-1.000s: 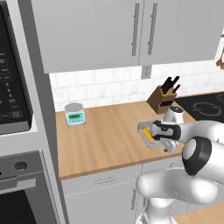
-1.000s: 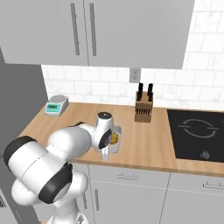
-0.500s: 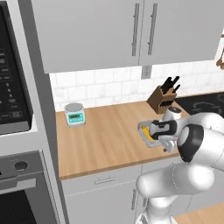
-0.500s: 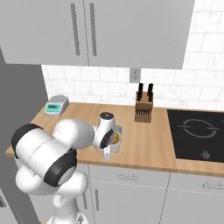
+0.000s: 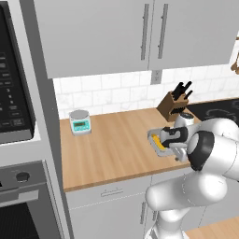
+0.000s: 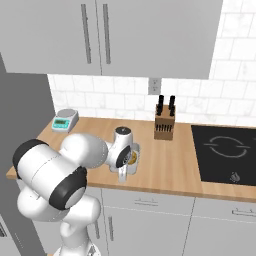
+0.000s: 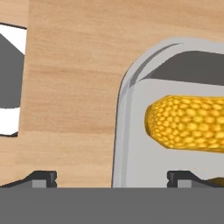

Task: Take the meat container that has the steak and place it on the second highest rack of the freezer. Then take the vegetable container that has the squash and corn and place it on the highest rack of the freezer.

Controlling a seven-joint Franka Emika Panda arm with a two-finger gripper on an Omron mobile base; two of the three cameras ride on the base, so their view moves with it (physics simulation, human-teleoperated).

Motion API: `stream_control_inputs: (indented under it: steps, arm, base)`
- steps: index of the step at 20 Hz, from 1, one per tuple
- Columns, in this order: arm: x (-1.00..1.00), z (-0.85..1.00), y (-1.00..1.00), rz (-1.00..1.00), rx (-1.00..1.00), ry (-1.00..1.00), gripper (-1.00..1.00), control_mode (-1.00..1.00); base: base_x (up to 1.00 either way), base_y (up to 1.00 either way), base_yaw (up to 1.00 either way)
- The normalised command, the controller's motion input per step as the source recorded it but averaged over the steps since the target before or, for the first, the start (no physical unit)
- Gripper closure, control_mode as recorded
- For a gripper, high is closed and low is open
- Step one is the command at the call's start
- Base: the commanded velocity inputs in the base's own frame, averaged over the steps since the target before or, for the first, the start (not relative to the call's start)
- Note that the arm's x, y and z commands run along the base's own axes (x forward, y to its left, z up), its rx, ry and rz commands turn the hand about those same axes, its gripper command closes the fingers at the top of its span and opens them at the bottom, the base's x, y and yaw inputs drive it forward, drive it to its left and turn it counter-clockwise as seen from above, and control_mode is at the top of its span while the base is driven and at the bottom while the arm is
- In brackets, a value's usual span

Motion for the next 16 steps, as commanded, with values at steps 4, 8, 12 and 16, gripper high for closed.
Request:
stream_control_inputs:
  steps: [4,8,12,16]
  arm:
    - [0.0,-0.21,0.0,0.01,0.0,0.0,-1.0,-1.0]
    - [0.0,-0.35,0.0,0.01,0.0,0.0,-1.0,-1.0]
    - [0.0,-0.01,0.0,0.0,0.0,0.0,-1.0,-1.0]
    - [0.0,0.0,0.0,0.0,0.0,0.0,-1.0,-1.0]
  base:
    - [0.0,0.0,0.0]
    - [0.0,0.0,0.0]
    - [0.0,0.0,0.0]
    - [0.0,0.0,0.0]
